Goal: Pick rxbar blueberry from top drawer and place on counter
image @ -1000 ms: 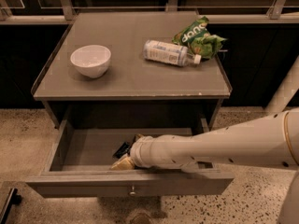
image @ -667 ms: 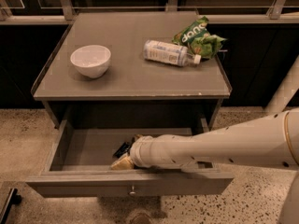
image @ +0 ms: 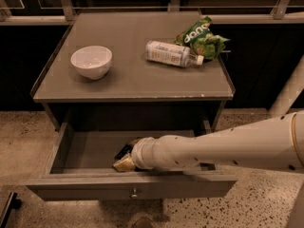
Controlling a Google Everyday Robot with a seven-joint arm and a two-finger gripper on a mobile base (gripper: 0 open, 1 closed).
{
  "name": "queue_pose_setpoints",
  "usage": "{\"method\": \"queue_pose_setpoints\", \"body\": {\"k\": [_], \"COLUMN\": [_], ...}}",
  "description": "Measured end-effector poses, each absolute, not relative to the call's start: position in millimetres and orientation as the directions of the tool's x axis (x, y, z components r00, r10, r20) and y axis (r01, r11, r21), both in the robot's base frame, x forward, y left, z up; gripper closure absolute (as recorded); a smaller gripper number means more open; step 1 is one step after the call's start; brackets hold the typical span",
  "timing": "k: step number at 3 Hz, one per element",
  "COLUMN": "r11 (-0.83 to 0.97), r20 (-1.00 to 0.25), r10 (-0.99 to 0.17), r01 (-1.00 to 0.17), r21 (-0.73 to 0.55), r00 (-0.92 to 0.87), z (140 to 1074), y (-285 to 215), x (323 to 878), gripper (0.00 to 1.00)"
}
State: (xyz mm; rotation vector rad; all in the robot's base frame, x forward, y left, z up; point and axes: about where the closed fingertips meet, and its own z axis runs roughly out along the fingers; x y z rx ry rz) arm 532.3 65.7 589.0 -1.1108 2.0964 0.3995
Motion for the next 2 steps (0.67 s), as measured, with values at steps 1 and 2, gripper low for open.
{"method": "queue_pose_setpoints", "body": {"k": [1,2], "r11": [0.581,0.561], "r20": [-0.718,-0.728], "r10": [-0.589,-0.58], "r01": [-0.812,-0.827], "r21": [-0.058,-0.032], "r00": [-0.37,-0.365], "z": [593.3,595.2], "y": [65.7,64.4], "x": [532.3,532.2], "gripper": [1.0,1.0]}}
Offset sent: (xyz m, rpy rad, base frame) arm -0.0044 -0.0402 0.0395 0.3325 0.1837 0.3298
